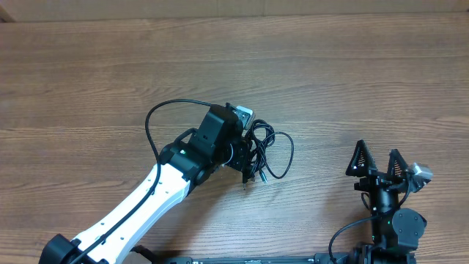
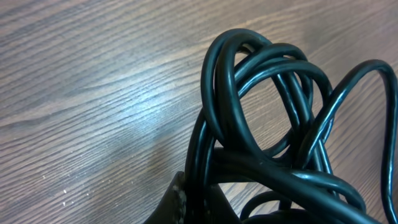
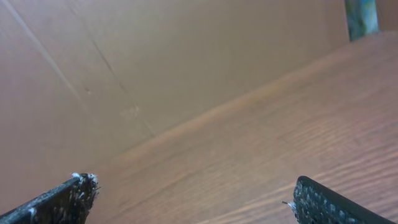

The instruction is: Untangle cables

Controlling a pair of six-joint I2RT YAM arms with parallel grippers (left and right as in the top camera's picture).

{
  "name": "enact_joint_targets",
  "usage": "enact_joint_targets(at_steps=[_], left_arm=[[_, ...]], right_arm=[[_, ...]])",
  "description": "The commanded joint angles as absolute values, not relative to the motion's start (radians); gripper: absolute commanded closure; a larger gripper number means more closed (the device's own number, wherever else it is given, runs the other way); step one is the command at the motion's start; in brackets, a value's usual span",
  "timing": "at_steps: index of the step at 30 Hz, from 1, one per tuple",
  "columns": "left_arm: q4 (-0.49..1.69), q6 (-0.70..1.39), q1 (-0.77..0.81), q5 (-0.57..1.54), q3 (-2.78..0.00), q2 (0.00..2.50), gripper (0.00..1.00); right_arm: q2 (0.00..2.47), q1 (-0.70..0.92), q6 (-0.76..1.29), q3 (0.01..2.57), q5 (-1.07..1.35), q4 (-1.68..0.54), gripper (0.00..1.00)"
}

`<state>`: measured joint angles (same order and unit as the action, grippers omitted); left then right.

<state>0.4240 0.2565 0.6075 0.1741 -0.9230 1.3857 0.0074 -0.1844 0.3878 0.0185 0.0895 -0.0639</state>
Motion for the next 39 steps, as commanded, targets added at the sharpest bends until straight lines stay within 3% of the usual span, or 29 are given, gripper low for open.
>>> enact_joint_targets(at_steps=[1,4,14,19,24,29,33,39], left_arm=[[0.413,0.331,0.611,0.14,-0.947,1.323,0.96],[0.413,0.377,0.611,0.093,-0.947,1.286,0.96],[0.4,0.42,0.613,0.019,-0.947,1.184,0.96],[0.39,0.255,0.646,0.019,-0.948,1.132,0.96],[0.383,-0.104,0.743,0.019,-0.947,1.091,0.96],[0.347,-0.244,0.8,0.019,-0.947,1.09,0.96],[0.281,-0.264,0.815,0.03,-0.947,1.09,0.96],[0.15,-0.343,0.815,0.206,-0.947,1.09,0.96]], right_arm=[[0.003,-0.19,0.396,0.009,0.165,0.017,0.0],[0.004,-0.191,0.393,0.023,0.286,0.081,0.0],[0.126,-0.191,0.308,0.327,0.382,-0.24,0.0],[0.332,-0.191,0.197,0.626,0.441,-0.509,0.0],[0.577,-0.191,0.075,0.989,0.479,-0.901,0.0],[0.712,-0.191,0.031,1.221,0.492,-1.163,0.0],[0.77,-0.191,0.028,1.331,0.514,-1.273,0.0],[0.773,-0.191,0.028,1.335,0.759,-1.261,0.0]])
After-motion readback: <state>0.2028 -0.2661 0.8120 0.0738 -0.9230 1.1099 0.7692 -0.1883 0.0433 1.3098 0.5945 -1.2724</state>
